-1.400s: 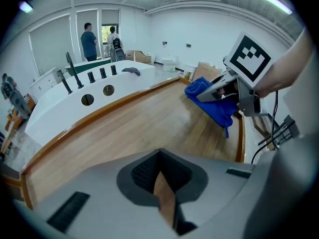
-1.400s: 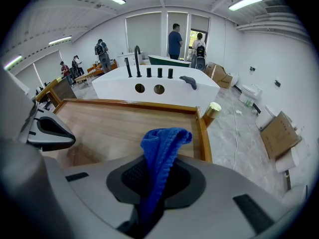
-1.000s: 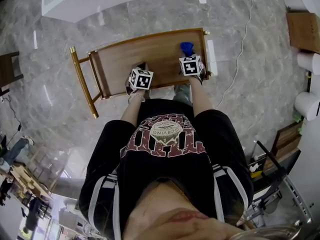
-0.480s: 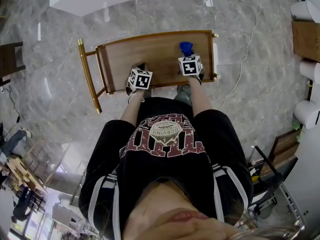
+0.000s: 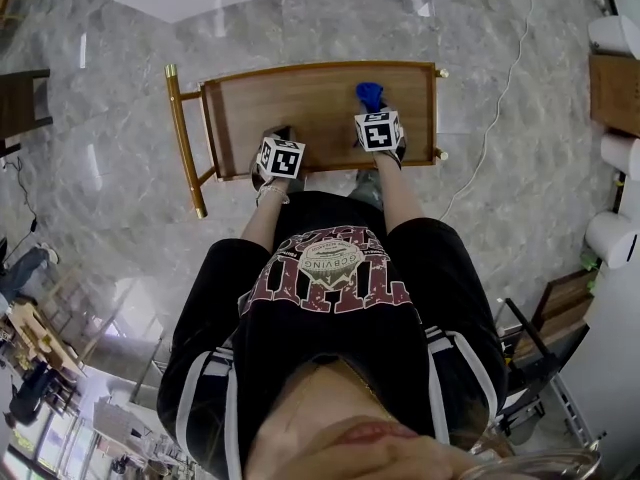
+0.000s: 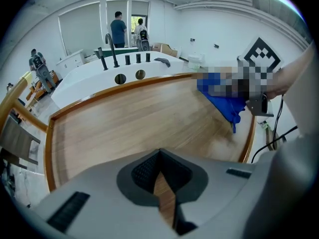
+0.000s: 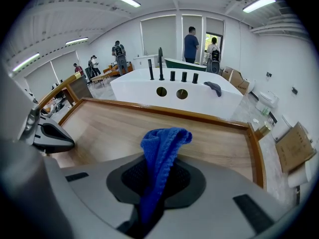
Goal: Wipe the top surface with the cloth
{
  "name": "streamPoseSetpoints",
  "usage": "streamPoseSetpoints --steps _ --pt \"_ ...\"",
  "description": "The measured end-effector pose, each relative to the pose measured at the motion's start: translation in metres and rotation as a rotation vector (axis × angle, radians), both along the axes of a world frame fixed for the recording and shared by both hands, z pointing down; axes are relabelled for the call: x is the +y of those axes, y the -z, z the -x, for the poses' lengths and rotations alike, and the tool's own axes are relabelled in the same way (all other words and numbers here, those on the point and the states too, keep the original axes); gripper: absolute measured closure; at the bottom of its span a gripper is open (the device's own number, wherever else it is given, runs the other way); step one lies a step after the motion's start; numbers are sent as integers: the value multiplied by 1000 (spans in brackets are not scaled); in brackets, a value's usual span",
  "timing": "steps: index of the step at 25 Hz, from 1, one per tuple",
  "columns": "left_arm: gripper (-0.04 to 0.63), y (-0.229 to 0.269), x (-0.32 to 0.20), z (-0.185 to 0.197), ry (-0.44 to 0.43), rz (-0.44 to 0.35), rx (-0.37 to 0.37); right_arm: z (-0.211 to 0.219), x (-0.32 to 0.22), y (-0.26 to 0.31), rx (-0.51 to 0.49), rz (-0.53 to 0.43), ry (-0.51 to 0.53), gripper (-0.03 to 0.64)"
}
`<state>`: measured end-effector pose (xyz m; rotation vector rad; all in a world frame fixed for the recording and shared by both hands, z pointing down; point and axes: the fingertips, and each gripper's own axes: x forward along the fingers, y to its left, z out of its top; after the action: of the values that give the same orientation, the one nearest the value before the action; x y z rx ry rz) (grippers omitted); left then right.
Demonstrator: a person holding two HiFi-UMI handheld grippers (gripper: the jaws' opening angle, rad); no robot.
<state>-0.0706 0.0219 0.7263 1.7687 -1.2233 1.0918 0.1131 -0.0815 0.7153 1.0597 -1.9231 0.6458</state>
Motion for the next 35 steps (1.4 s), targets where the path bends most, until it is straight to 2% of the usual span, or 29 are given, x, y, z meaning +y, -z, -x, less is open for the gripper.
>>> streamPoseSetpoints --steps 11,19,30,35 --pt "549 -3 9 13 11 4 10 33 7 -3 -12 20 58 561" --pt "549 -3 8 11 -61 7 17 48 7 -3 -17 7 78 561" --pt "549 -1 9 11 -44 -21 59 75 12 -1 -31 0 135 561" --pt "549 4 15 27 -5 -44 7 86 14 1 -41 -4 150 561"
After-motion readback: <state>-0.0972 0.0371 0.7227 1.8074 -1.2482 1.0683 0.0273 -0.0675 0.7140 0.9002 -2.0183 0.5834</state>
